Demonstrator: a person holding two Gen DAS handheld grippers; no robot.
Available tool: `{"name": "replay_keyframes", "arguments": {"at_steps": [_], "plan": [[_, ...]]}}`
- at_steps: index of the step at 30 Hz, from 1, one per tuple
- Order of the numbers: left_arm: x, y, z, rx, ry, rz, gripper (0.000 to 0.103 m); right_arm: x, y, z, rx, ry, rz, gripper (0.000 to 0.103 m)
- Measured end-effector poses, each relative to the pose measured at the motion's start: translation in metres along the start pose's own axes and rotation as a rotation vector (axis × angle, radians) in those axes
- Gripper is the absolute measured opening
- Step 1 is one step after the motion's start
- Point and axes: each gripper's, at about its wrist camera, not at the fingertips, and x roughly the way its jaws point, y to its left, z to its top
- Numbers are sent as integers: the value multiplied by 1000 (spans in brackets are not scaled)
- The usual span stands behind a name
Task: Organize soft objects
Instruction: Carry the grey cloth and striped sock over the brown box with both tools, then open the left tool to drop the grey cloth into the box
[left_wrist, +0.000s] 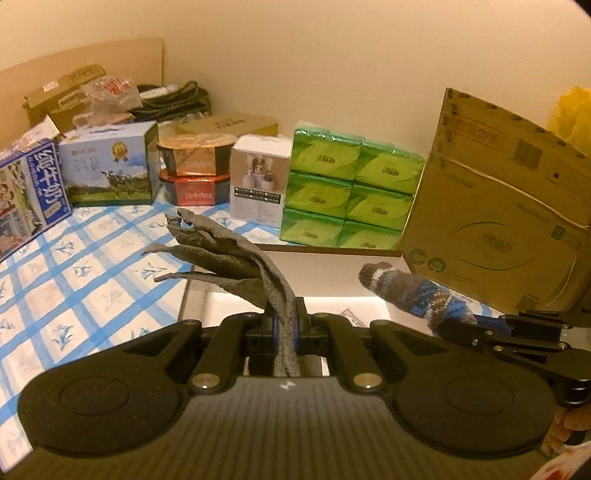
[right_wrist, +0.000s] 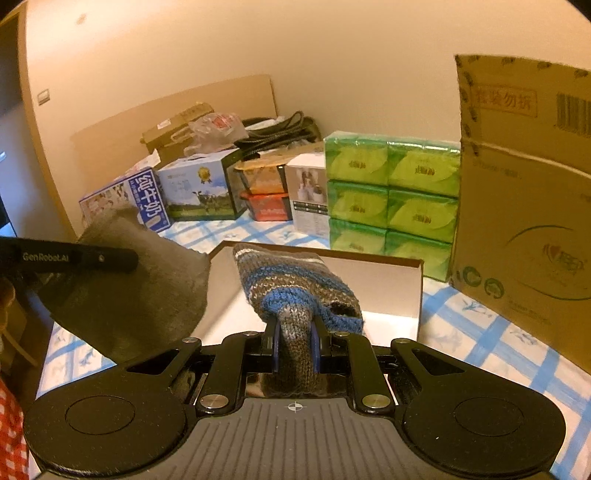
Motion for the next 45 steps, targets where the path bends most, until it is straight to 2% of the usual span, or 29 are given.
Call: {"name": "replay_keyframes", "arguments": {"at_steps": [12,21,24,26,29,42,44,45], "plan": [[68,-4,28,45,58,13,6,66,-24,13,88,111,3,16],[100,-2,32,69,87,16,6,91,-32,17,118,130,-13,16],[109,0,33,70,97,19,15,96,-33,19,127,130,-17,16],[113,1,32,77,97,49,33,98,-34,20,135,132,-20,16],[116,3,29,99,103,71,34,98,-34,20,134,132,-20,16],[104,11,19,127,131,77,36,101,-23,21,128,117,-33,17],[101,11,18,135,130,83,38,101,-20,23,123,106,-34,19],[100,12,17,136,131,82,39,101,-18,24,119,100,-38,23]]}}
